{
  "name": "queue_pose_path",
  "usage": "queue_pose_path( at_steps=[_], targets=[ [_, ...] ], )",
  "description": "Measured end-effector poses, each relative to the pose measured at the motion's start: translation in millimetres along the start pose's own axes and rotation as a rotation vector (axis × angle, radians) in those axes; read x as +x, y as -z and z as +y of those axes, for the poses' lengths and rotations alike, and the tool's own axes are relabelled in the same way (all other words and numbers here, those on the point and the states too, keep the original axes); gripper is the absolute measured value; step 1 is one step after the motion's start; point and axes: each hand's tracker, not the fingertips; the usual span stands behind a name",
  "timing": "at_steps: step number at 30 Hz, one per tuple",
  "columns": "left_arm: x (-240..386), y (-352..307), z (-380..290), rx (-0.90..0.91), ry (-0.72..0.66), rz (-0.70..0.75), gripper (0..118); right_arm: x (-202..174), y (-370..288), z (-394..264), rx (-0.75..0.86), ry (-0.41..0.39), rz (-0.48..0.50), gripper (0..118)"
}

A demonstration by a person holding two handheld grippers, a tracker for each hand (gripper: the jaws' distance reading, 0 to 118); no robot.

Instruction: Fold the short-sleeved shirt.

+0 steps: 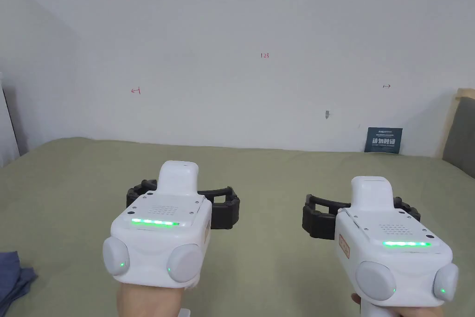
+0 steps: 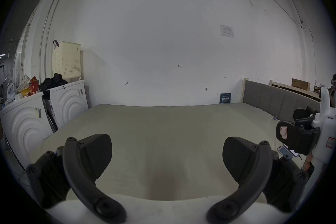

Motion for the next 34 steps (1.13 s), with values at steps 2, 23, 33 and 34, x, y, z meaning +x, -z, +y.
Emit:
queue_pose_path(
  at_steps=[2, 23, 33, 34],
  targets=[
    [0.0, 0.1, 0.1, -0.002, 0.002, 0.0, 118, 1.5, -0.6, 1.2, -0.003, 0.022, 0.028, 118],
    [0.8, -1.4, 0.1, -0.016, -0.008, -0.022, 118, -1.3, 1.7, 3.4, -0.037, 0.049, 0.012, 118],
    [0.1, 2.4, -0.2, -0.025, 0.006, -0.018, 118, 2.7, 10.1, 3.1, -0.163, 0.091, 0.022, 118],
    [-0.4, 3.2, 0.2, -0.025, 0.003, -0.015, 118, -1.5, 8.1, -1.3, -0.087, 0.058, -0.042, 118]
  ],
)
